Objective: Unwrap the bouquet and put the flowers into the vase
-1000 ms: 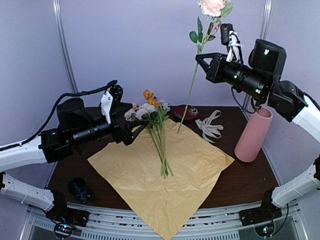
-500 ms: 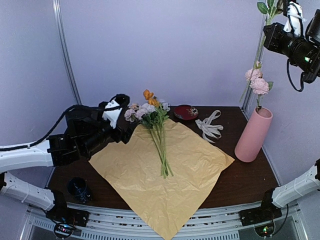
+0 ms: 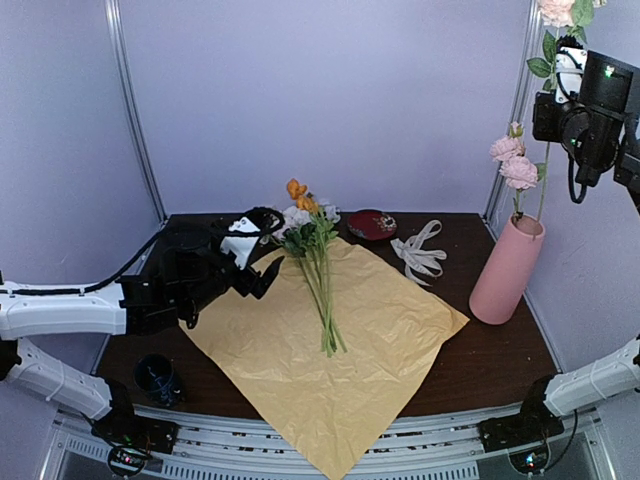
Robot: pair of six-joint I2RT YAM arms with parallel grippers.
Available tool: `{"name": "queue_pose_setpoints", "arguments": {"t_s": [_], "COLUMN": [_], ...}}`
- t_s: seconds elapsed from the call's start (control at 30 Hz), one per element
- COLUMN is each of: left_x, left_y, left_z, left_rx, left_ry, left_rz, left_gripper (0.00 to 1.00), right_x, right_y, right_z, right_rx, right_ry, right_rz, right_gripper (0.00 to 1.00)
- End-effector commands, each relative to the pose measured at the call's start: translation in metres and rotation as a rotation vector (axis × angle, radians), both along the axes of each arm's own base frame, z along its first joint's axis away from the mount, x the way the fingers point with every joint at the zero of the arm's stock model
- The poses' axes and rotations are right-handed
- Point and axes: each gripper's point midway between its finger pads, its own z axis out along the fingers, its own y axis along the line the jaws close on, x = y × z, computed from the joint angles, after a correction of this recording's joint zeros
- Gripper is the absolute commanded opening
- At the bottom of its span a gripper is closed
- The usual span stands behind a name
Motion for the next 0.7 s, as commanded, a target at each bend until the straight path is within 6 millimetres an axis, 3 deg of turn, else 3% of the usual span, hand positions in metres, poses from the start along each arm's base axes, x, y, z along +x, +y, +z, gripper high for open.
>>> {"name": "queue_pose_setpoints", "arguments": {"t_s": [0.0,0.33,0.67], "left_x": [0.005,0.005,0.006], "left_y": [0.000,-0.003,-0.007], "left_z": [0.000,-0.005,-0.011], "left_rx": [-0.041,-0.041,-0.036], "left_ry": [0.011,0.024,0.042], "left_rz": [0.026,0.015,0.012], "left_gripper": [0.98,0.98,0.97], "right_x": [0.017,0.027,0.040], "right_y": [-0.013,-0.055,-0.060], "right_z": [0.002,-0.001,-0.016], "right_rx": [0.055,0.144,0.164], "right_ry": [-0.041,-0.155,-0.179], "right_rz": [-0.026,-0.117,-0.113], "right_gripper": [0.00,0.00,0.00]}}
